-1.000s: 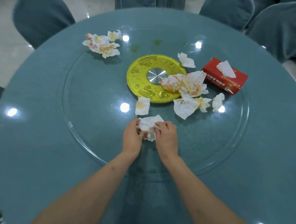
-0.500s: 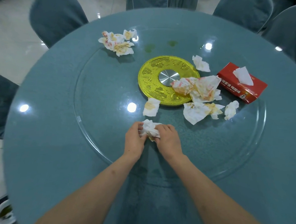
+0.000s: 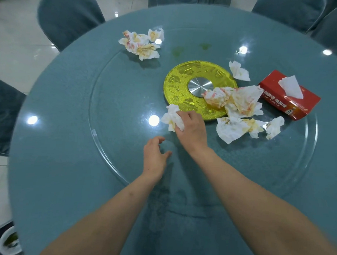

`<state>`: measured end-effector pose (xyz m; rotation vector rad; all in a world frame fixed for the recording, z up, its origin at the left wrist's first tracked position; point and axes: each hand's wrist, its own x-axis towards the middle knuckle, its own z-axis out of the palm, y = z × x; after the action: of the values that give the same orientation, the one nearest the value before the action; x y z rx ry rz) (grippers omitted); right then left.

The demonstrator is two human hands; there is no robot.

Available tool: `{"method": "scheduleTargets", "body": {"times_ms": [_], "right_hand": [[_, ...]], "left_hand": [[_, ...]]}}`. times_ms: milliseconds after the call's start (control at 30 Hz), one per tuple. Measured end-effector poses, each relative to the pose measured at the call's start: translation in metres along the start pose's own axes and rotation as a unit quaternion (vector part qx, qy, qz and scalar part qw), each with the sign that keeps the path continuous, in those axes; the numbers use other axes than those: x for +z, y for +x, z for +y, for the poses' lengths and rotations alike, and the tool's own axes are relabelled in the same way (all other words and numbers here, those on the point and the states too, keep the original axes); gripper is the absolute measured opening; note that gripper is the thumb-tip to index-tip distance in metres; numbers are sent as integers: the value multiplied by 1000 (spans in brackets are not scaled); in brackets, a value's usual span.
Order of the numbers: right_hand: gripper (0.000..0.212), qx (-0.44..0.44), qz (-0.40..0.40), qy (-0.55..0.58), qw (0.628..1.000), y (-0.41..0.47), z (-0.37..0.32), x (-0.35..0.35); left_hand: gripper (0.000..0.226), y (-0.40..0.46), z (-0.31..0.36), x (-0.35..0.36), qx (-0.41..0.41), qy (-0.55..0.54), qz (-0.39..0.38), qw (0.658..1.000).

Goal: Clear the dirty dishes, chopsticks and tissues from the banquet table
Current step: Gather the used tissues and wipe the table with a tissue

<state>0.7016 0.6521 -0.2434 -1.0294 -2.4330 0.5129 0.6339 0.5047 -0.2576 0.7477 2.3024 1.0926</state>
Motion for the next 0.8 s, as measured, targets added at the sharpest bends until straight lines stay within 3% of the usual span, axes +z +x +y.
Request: {"method": "scheduleTargets", "body": {"times_ms": [167, 333, 567, 633, 800], "right_hand": [[39, -1, -129, -2, 992, 8, 9, 32], [24, -30, -76, 26, 996, -11, 10, 32], [31, -36, -77, 30, 996, -45, 21, 15], [38, -20, -71, 31, 997, -52, 24, 4], [46, 57, 30, 46, 997, -57, 42, -36]], "left_hand": [[48, 3, -4, -4, 19, 36, -20, 999], [44, 7, -6, -6, 31, 49, -26, 998], [46, 11, -5, -8, 37, 73, -31, 996], [45, 13, -4, -8, 36, 81, -34, 995], [41, 13, 4, -8, 30, 111, -39, 993]]}}
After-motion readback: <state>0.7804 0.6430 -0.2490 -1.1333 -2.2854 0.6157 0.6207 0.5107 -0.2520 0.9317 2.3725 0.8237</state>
